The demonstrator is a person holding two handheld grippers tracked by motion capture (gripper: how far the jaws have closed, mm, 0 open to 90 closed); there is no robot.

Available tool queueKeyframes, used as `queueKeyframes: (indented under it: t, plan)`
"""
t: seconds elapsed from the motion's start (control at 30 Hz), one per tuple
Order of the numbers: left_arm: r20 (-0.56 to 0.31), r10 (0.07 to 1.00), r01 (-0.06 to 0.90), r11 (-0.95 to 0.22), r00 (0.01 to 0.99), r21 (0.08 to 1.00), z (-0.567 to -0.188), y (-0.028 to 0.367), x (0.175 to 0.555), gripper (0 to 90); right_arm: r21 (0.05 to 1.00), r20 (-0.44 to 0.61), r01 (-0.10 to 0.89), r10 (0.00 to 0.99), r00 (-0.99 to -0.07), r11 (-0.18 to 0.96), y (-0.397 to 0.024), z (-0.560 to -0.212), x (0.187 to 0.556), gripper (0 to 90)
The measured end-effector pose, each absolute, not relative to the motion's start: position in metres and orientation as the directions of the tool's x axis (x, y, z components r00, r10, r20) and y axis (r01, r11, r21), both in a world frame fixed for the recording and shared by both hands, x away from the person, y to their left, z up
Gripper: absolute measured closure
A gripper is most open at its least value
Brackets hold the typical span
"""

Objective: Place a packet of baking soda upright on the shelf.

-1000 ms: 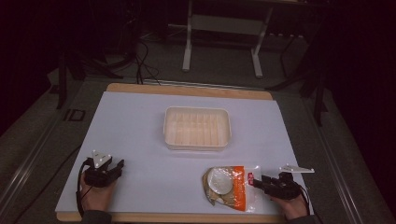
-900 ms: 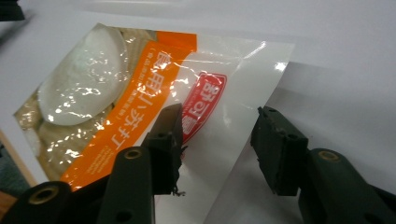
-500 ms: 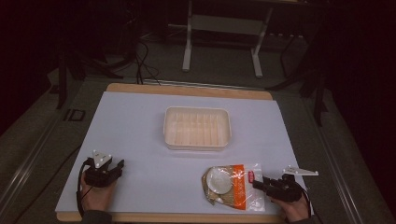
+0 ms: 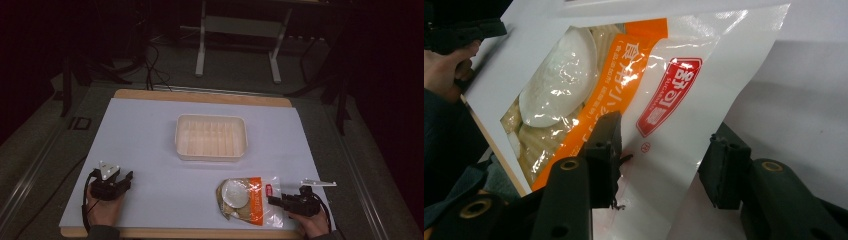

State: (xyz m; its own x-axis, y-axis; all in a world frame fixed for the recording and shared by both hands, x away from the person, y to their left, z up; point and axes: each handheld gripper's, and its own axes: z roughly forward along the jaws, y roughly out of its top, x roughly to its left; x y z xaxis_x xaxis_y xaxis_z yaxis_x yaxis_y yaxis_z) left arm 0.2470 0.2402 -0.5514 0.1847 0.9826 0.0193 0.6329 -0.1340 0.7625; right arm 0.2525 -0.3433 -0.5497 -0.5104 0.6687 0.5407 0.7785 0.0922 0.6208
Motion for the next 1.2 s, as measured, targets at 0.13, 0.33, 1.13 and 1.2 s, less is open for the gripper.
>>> queueKeyframes:
  t: [0.13,0.33,1.13,1.2]
  plan:
    - [0.019,0.983,0.632,-0.133,0.184,0.763,-0.551,0.240,0.247,51.1,0.612,0.548,0.785,0.665,-0.507,0.094,-0.344,-0.552,0.253,53.3]
    - [0.019,0.982,0.632,-0.134,0.186,0.763,-0.552,0.240,0.247,51.1,0.625,0.544,0.773,0.649,-0.532,0.111,-0.340,-0.551,0.252,53.6]
    - [0.019,0.982,0.634,-0.136,0.188,0.761,-0.552,0.240,0.247,51.1,0.662,0.488,0.727,0.632,-0.602,0.182,-0.326,-0.540,0.252,83.2]
    - [0.018,0.982,0.632,-0.134,0.187,0.763,-0.552,0.240,0.247,51.0,0.664,0.485,0.725,0.633,-0.604,0.183,-0.325,-0.538,0.252,84.8]
